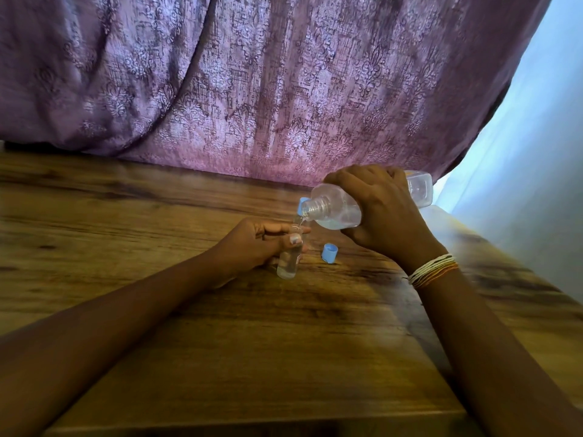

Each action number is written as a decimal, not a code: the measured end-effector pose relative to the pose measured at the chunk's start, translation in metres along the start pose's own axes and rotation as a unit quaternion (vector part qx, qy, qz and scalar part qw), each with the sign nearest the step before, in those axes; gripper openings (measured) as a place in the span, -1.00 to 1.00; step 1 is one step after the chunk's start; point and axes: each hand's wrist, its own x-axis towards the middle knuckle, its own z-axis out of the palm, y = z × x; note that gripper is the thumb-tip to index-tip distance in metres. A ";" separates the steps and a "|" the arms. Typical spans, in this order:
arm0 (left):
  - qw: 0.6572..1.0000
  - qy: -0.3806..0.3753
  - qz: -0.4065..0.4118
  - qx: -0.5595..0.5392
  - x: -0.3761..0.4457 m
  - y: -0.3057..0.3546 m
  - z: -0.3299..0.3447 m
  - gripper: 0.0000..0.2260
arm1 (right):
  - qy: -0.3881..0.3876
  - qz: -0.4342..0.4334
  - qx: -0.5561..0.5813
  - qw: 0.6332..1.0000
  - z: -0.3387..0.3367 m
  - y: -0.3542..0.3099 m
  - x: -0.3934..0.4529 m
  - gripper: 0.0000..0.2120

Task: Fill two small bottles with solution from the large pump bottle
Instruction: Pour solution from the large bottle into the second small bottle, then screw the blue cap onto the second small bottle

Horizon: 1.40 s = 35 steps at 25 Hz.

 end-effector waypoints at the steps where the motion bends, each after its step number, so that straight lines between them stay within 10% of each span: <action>1: 1.000 0.000 -0.001 0.001 0.000 0.000 0.000 -0.65 | -0.004 0.002 0.003 1.000 0.000 0.000 0.000 -0.50; 16: 1.000 -0.004 0.020 0.007 0.001 -0.001 0.000 -0.73 | 0.066 0.178 0.341 0.921 0.009 0.002 0.000 -0.35; 24: 1.000 0.000 0.000 -0.003 0.001 -0.001 0.000 -0.68 | 0.099 0.396 0.553 0.727 0.040 0.055 0.017 -0.36; 35: 1.000 -0.016 0.001 -0.019 0.001 -0.003 -0.003 -0.63 | 0.066 0.407 0.559 0.719 0.067 0.064 0.043 -0.30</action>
